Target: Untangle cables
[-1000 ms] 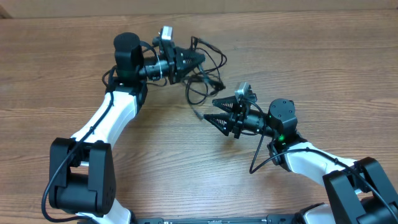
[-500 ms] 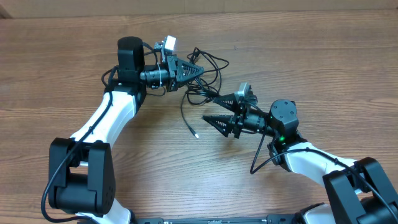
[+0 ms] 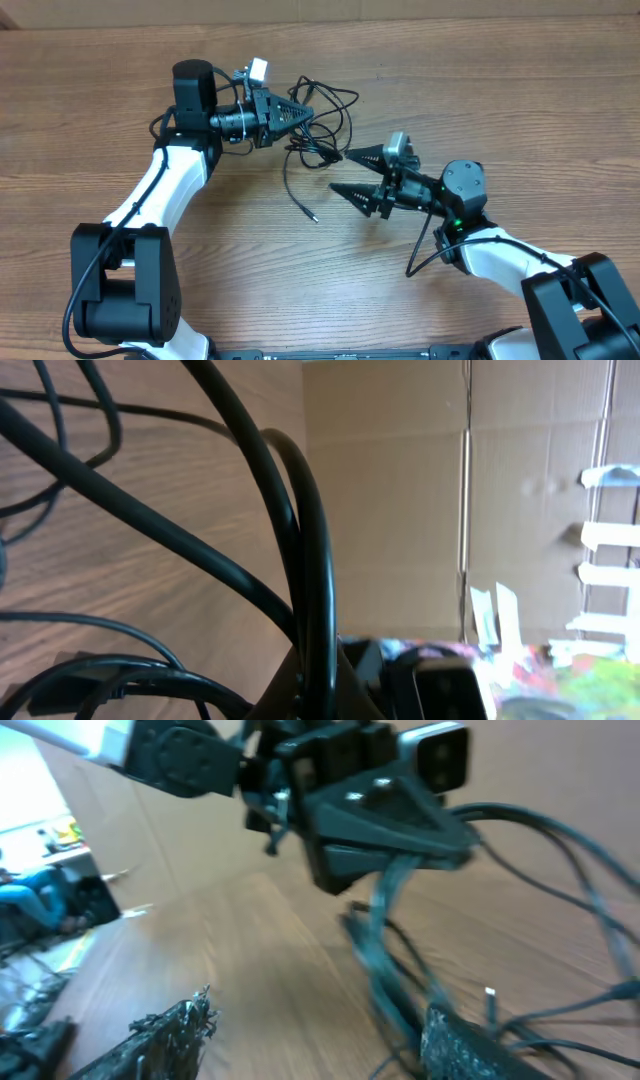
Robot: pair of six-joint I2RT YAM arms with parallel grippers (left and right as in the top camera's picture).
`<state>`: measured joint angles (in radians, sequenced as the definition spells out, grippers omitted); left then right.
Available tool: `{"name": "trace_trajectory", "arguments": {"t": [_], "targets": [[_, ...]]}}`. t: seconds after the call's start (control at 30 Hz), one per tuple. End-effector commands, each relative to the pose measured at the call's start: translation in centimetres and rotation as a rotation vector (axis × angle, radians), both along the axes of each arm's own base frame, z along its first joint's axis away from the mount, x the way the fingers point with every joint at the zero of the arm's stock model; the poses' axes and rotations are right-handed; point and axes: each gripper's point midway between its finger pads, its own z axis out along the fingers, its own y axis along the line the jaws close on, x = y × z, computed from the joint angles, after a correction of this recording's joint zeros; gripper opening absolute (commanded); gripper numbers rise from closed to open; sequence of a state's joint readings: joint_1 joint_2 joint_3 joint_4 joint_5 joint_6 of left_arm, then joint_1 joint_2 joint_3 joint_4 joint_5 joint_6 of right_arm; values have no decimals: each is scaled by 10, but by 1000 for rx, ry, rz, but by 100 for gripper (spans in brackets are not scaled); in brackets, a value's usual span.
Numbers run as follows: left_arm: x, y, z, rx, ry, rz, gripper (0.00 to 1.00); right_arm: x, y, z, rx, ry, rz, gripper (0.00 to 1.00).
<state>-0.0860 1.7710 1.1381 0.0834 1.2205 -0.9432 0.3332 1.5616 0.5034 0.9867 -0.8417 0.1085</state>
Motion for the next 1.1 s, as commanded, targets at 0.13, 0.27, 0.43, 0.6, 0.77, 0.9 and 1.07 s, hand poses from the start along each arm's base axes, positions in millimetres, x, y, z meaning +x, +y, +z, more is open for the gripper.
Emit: {"name": "trace_trajectory", "arguments": {"t": [0.13, 0.27, 0.43, 0.6, 0.77, 0.9, 1.07], "targets": [[-22, -17, 16, -45, -74, -134, 4, 18, -24, 2, -61, -128, -68, 60], [-27, -25, 16, -46, -81, -159, 4, 23, -31, 1, -72, -137, -90, 61], [-32, -37, 14, -37, -88, -176, 4, 22, -31, -6, -81, -104, -87, 60], [-30, -43, 10, -12, -90, -157, 4, 14, -25, -12, -88, -68, -42, 58], [-30, -44, 10, -9, -83, -154, 4, 12, -23, -18, -96, -38, -35, 50], [-29, -44, 10, -9, -83, -153, 4, 12, -23, -19, -98, -33, -35, 39], [-30, -46, 9, -8, -79, -155, 4, 7, -21, -19, -93, -33, -3, 34]]}}
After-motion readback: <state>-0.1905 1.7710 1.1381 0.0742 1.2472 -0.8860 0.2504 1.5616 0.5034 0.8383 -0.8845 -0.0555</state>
